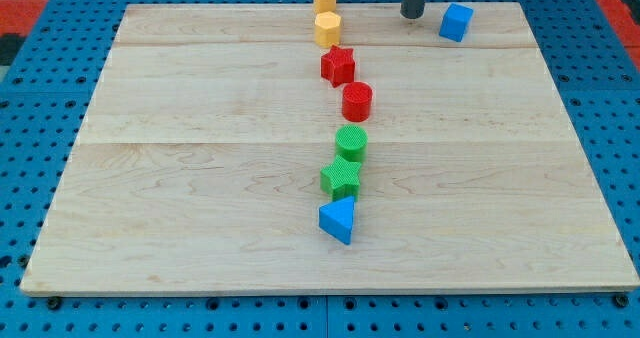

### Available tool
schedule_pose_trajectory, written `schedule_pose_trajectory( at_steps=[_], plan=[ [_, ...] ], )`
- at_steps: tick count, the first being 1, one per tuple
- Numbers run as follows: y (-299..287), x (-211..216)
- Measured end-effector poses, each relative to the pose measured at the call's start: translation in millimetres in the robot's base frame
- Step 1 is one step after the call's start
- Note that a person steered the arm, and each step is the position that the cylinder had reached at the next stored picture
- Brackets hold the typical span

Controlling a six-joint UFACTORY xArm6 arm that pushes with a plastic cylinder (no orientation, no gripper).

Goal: Move your arm to the top right of the yellow hexagon

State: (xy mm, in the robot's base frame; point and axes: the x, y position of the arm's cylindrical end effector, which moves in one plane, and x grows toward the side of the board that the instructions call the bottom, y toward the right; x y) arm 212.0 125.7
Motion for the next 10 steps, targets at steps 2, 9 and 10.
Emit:
schedule_pose_trajectory(
  at_steps=[2, 9, 10],
  plan=[
    [2, 5],
    [-11, 7],
    [-29, 9]
  ],
)
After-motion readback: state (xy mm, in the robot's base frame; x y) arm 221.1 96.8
